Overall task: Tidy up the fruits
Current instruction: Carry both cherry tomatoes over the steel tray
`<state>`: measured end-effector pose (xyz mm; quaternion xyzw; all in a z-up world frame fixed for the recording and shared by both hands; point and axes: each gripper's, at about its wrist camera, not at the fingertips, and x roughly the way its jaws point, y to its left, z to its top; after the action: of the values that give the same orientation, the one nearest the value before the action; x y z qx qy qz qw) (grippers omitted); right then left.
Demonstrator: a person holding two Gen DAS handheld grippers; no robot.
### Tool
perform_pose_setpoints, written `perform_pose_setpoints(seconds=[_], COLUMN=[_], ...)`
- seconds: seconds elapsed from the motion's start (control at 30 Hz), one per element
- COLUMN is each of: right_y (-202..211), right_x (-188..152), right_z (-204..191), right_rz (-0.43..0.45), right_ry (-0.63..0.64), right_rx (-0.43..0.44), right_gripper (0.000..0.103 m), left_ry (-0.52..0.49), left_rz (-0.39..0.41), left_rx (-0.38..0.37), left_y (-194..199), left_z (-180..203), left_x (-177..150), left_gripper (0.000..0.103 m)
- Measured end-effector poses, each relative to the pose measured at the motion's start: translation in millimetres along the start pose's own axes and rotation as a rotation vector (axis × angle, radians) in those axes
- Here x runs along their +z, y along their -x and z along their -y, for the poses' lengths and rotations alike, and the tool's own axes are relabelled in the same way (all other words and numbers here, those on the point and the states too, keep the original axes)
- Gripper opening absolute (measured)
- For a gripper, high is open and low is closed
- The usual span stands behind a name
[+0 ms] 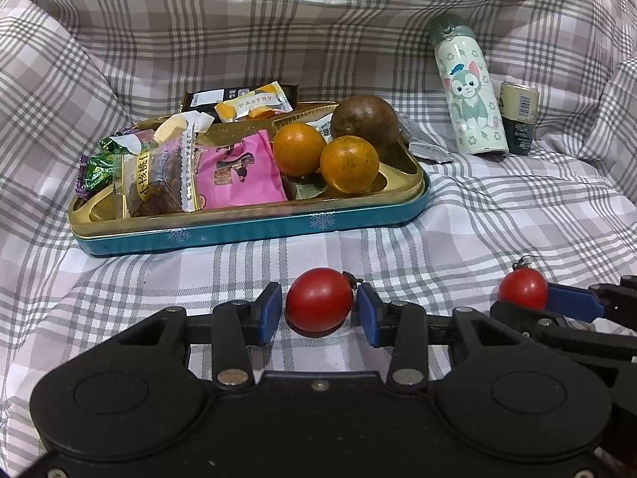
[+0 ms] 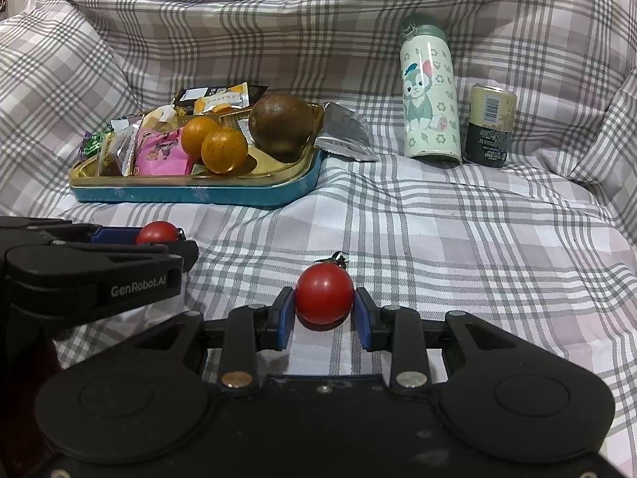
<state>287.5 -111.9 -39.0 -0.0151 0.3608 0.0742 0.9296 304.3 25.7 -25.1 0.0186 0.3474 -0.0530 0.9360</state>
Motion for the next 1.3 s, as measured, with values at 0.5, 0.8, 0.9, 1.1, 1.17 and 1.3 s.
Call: perform_pose_setpoints(seconds=[0.5,0.8,0.9,1.1,1.17,1.3], right_y=[-1.8,-3.9,-4.7,-5.3,-7.1,-7.7], right_x=[-1.0,-0.3,0.1,0.6,0.9,1.2], right_z=[-1.7,-2.1,-1.3,-0.6,-1.5,-5.3], right_rz=[0.010,0.013,0.011,0.013,0.022,0.034], right_ry=[0.016,0.012,0.005,-0.015,-0.012,0.016], right_rx=[-0.007,-0.023,-0.021,-0.029,-0.037,-0.041], right_gripper=[0.034,0.044,0.044,0.044,0.043,0.033], left_ry=[0.053,0.094,0.087,0.089,0.086,0.094], left_rz=[0.004,-0.013,-0.014,-0.018,-0.015,-0.013], left_rx=[-0.016,-0.034,-0.034,-0.048,-0.044,-0.037], left_y=[-0.7,1.2,2.8,7.4,8.0,9.6], left_z=[-2.6,-6.3,-5.0,-3.8,-3.7,-5.7], left_x=[0.6,1.0,-0.3,-1.4,-0.9,-0.4], left_gripper=[0.043,0.043,0.043,0.043,0.043,0.043])
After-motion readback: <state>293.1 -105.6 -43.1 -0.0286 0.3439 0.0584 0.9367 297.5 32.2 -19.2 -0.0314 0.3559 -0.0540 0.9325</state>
